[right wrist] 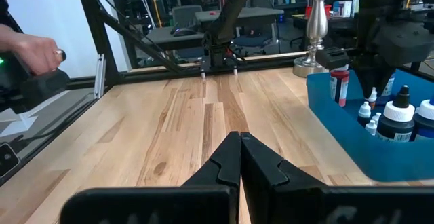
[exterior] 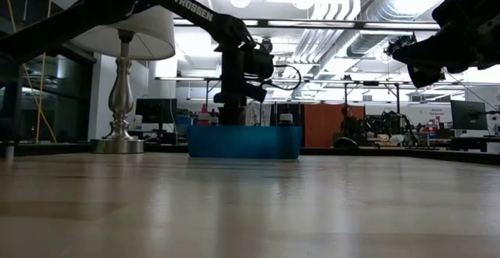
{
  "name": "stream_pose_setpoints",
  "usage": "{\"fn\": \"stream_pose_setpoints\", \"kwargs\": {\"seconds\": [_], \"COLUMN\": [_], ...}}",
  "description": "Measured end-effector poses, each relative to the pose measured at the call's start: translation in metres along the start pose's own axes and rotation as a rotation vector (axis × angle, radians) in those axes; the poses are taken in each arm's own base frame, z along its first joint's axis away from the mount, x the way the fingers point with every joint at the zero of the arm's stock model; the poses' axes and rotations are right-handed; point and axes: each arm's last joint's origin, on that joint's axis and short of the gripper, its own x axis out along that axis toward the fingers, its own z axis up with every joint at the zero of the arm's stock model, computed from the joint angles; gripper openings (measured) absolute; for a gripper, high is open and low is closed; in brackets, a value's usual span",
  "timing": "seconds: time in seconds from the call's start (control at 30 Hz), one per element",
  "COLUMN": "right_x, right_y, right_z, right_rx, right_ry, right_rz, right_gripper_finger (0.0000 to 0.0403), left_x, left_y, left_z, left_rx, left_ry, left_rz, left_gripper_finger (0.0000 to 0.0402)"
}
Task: Pick & Place food coloring
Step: Put the small orange food coloring bottle into the blue bin
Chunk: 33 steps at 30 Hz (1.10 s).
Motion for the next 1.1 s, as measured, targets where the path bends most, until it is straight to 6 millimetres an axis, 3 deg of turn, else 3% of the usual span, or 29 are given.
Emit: {"fn": "stream_pose_setpoints", "kwargs": {"seconds": [0.4,0.67,1.1], "right_x": [0.000,0.000,0.000], "right_y": [0.000,0.000,0.000], "right_z": [0.000,0.000,0.000], "right_rx": [0.000,-0.001,0.000], "right_ry": [0.000,0.000,0.000], "right_rz": [0.000,0.000,0.000], "right_gripper_finger": [0.0000,0.0000,0.0000], "left_x": [0.003,0.016,0.016], "left_y": [0.001,-0.001,-0.001], "left_z": [0.001,-0.003,-0.001], "left_rx": [0.084,0.087,0.055], "left_ry": [-0.017,0.000,-0.035], "left_rz": [-0.012,-0.036,-0.053], "left_gripper_finger": [0.0043,0.0044,0.0053]}}
